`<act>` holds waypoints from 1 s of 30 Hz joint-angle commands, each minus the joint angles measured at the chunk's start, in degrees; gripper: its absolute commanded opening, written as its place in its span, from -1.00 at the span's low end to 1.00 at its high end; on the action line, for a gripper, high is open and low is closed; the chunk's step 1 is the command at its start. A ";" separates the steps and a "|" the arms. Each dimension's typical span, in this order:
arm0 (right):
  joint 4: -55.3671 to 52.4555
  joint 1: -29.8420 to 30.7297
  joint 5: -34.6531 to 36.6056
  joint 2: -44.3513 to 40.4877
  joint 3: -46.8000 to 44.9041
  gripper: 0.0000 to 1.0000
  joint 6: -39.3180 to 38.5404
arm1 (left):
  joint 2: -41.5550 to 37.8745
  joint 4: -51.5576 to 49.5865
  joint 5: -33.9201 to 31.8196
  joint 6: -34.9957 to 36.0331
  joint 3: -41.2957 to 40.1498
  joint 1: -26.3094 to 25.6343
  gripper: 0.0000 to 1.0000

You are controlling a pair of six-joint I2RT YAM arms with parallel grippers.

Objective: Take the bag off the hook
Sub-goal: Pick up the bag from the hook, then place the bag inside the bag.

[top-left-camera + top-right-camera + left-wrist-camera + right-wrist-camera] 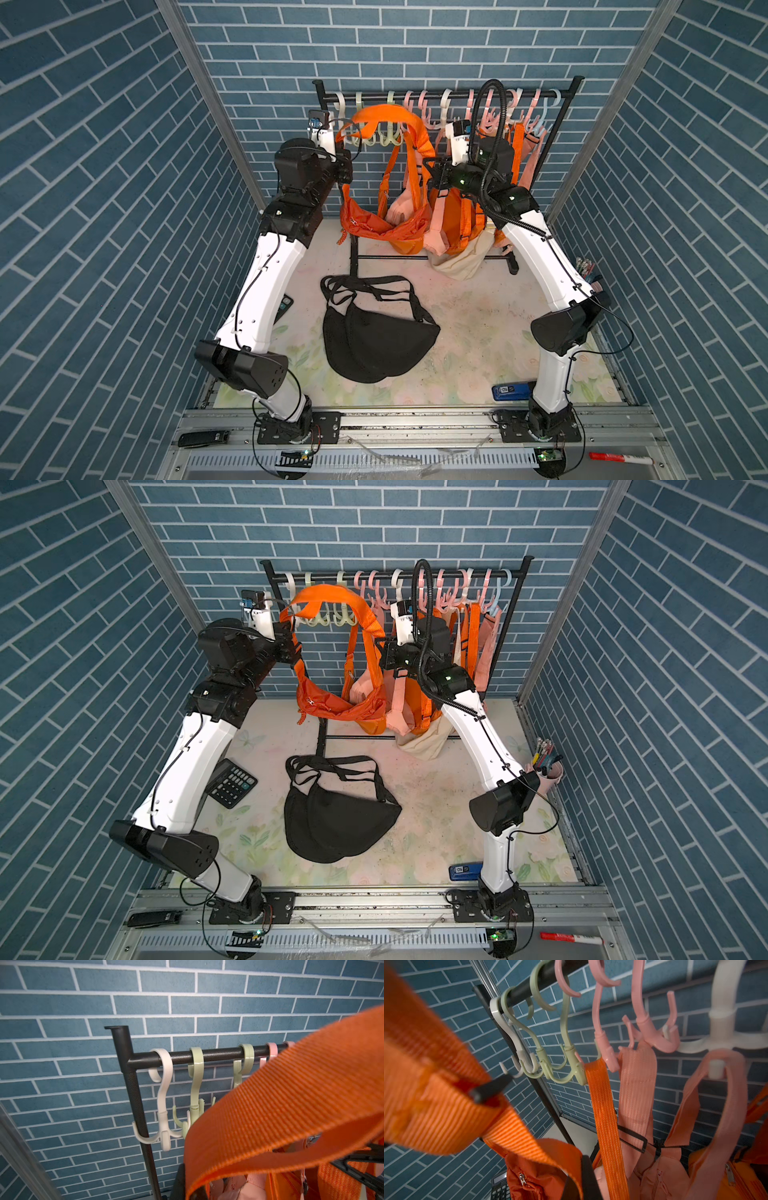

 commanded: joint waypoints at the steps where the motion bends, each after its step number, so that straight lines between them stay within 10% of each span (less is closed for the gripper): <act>1: 1.51 -0.12 -1.03 -6.87 -4.09 -1.00 2.14 | -5.42 2.14 -2.25 -0.23 -3.83 0.20 -1.00; 30: 6.00 16.70 10.86 -49.15 -51.91 -1.00 0.60 | -46.26 -10.93 -4.14 -4.48 -35.82 0.14 -1.00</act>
